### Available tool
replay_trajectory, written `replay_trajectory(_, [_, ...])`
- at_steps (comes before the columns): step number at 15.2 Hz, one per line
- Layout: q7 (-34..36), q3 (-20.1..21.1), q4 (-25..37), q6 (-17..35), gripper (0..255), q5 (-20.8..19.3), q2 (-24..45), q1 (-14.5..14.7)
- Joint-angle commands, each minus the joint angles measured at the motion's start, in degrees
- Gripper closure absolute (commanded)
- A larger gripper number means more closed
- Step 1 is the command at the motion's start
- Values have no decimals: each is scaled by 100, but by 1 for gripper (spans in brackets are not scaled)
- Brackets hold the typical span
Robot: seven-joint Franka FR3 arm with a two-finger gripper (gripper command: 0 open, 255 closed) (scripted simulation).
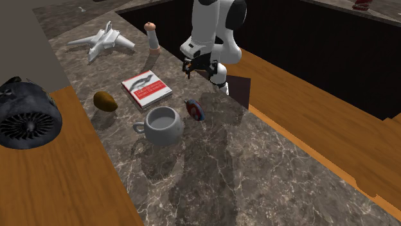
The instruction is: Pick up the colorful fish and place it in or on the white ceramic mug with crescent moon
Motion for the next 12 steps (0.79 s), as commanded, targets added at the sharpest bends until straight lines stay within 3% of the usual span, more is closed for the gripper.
replay_trajectory(1, [-594, -209, 159, 341, 0, -14, 381, 134])
replay_trajectory(8, [-2646, -781, 1255, 942, 0, 318, 1787, 594])
replay_trajectory(12, [-2671, -796, 1047, 1178, 0, 318, 1813, 587])
